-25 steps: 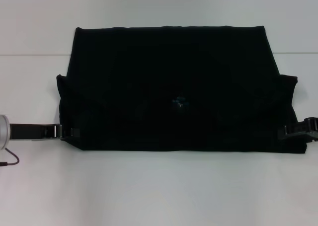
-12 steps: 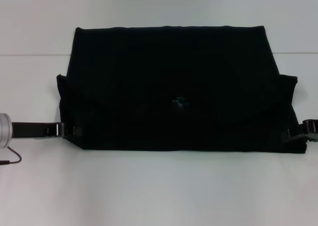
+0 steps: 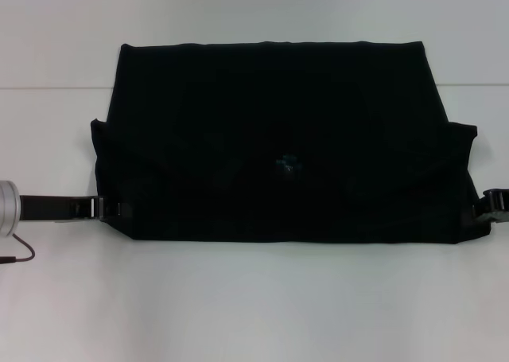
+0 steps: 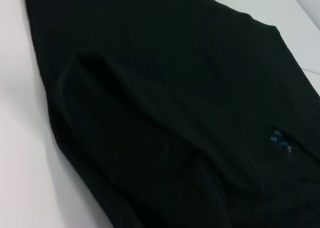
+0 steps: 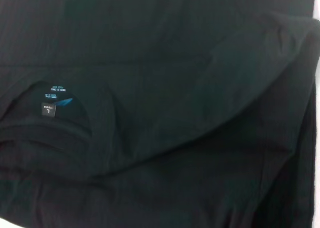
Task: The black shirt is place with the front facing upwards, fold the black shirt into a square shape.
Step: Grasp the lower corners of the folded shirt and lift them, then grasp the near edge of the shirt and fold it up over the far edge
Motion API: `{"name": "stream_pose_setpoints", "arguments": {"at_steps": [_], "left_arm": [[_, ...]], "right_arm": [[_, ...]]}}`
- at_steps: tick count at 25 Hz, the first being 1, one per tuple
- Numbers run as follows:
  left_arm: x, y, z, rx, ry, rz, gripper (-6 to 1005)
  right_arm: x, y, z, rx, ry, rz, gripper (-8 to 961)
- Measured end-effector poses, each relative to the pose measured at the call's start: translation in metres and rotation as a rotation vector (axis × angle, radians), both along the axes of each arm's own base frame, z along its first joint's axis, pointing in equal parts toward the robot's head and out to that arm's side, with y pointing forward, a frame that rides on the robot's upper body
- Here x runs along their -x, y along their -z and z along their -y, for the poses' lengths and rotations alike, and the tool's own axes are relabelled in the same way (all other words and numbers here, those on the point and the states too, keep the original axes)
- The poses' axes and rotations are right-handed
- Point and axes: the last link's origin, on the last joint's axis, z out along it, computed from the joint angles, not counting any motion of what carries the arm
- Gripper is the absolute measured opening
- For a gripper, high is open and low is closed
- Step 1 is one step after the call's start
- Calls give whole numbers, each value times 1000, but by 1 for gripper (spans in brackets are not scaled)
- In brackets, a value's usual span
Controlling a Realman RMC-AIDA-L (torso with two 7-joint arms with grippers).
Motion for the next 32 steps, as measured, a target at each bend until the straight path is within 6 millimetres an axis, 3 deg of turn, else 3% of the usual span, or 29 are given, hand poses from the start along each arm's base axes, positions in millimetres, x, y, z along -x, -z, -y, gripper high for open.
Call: {"name": "stream_pose_setpoints", "arguments": {"at_steps": [1,3,10,15,23,25,32], "left_arm": [[0,0,0,0,0,0,31],[0,0,0,0,0,0,31],[-4,-5,6,58,13,37,30],[-7,-16,20,135,14,119,30],[-3,-26,61,328,7,203,30],[-2,-27,81,431,25,219,30],[1,-23,116,626,53,231,30]], "right_arm": [[0,0,0,0,0,0,261],[0,0,0,0,-1,0,43],[3,-3,3,37,-23,-9,34],[3,-11,15,118,-49,-30,29],[-14,-24,68,316,-60,-105,29],[-18,-24,84,375,-71,-134,29],[-28,-18,128,550,-115,-197,29]]}}
